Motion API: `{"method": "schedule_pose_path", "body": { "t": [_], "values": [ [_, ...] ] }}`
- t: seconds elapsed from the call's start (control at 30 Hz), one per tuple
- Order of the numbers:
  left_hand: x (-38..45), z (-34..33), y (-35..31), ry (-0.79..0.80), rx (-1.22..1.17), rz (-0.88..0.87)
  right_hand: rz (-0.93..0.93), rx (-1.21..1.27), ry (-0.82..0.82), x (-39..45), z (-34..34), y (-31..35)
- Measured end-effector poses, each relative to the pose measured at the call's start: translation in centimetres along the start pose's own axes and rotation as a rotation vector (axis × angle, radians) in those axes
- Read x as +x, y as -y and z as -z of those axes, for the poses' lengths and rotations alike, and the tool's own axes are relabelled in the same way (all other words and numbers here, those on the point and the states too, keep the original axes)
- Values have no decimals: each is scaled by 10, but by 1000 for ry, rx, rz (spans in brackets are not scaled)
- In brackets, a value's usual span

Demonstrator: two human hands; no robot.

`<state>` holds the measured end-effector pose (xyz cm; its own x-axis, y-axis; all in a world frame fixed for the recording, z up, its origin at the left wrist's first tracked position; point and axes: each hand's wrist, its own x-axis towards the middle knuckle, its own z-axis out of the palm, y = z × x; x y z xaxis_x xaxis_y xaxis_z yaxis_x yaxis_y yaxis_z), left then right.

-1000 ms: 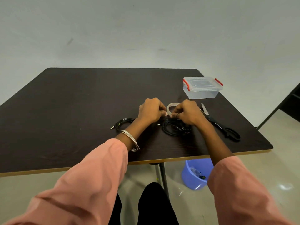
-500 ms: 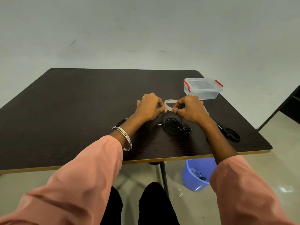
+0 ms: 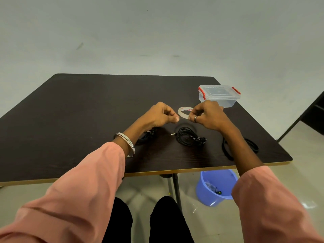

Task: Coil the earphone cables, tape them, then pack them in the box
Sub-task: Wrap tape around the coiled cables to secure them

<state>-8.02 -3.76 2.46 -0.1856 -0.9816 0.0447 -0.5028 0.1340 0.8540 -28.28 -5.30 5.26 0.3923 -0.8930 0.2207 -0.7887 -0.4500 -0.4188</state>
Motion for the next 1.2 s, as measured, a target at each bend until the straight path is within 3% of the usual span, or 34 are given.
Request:
{"method": "schedule_pose_path", "body": {
  "t": [0.33, 0.67, 0.93, 1.2],
  "values": [
    [1, 1, -3, -29, 77, 26, -23, -70, -69, -2, 2, 0],
    [-4, 3, 1, 59, -142, 31, -14, -74, -50, -7, 7, -10],
    [-3, -11, -7, 2, -244, 21, 9, -84, -76, -7, 8, -6],
    [-4, -27, -21, -182, -339, 92, 9, -94, -80, -8, 6, -5]
  ]
}}
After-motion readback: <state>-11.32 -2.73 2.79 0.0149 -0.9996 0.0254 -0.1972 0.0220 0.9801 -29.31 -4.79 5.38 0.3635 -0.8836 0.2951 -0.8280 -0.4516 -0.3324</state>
